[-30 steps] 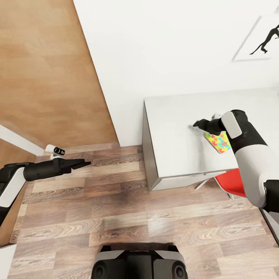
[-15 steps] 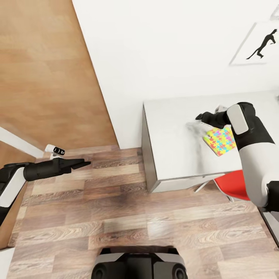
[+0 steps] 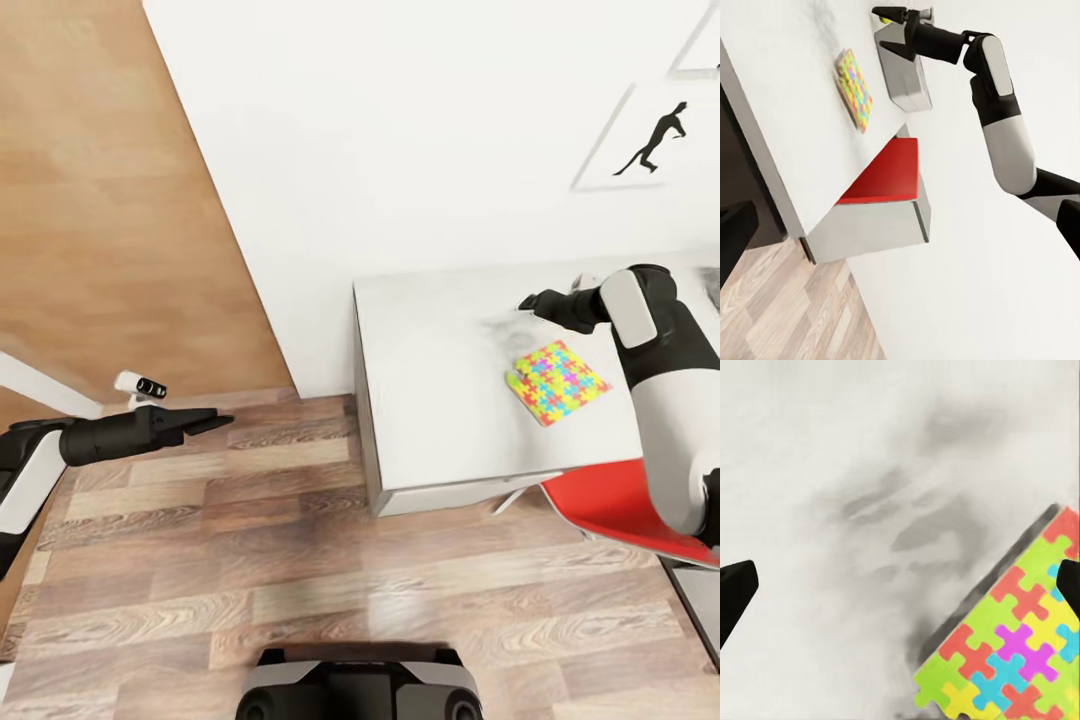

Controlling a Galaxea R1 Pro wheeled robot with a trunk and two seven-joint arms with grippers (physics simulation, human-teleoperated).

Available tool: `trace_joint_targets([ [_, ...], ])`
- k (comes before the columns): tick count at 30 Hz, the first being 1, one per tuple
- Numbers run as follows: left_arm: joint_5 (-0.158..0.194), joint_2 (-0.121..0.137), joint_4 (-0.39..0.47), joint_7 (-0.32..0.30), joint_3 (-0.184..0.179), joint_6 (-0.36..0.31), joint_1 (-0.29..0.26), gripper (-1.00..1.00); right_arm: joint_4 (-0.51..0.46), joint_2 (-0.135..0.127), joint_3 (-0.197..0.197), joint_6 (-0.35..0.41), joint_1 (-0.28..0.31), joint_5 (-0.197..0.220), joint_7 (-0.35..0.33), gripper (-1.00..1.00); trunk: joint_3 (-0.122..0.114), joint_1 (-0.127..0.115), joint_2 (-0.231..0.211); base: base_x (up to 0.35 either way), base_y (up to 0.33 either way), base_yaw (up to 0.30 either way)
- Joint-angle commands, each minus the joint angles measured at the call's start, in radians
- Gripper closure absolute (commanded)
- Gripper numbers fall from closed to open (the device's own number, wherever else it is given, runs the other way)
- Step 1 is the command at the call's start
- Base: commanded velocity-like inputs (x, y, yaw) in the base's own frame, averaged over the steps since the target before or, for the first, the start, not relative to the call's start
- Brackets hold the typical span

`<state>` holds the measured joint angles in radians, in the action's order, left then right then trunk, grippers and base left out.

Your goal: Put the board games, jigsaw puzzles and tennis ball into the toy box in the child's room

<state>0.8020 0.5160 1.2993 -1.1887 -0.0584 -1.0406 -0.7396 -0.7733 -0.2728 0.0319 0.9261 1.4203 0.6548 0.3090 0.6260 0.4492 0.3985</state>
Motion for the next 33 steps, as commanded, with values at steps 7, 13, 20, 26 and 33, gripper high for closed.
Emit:
trace_joint_targets([
  [7,0.003,0.0,0.001,-0.002,-0.003,-0.006,-0.004,-1.0,0.059,-0.029,0.003,-0.011,-0.005,0.01,0.009,-1.0,-0.006,0.001,0.002,0.1,-0.156,0.0],
  [13,0.003,-0.002,0.009,-0.002,-0.003,-0.006,-0.004,-1.0,0.103,-0.033,0.005,-0.05,-0.008,0.01,0.009,-1.0,-0.006,0.001,0.002,0.04,-0.034,0.0],
  [20,0.003,-0.002,0.013,-0.002,-0.003,-0.006,-0.004,-1.0,0.136,-0.032,0.014,-0.08,-0.009,0.009,0.009,-1.0,-0.007,0.001,0.002,0.124,-0.06,0.0],
  [26,0.003,-0.002,0.014,-0.002,-0.003,-0.006,-0.004,-1.0,0.163,-0.033,0.015,-0.089,-0.009,0.009,0.009,-1.0,-0.007,0.001,0.002,0.039,-0.009,0.0],
  [33,0.003,-0.002,0.014,-0.002,-0.003,-0.006,-0.005,-1.0,0.168,-0.033,0.016,-0.09,-0.009,0.009,0.009,-1.0,-0.004,0.001,0.002,0.12,-0.001,0.0],
])
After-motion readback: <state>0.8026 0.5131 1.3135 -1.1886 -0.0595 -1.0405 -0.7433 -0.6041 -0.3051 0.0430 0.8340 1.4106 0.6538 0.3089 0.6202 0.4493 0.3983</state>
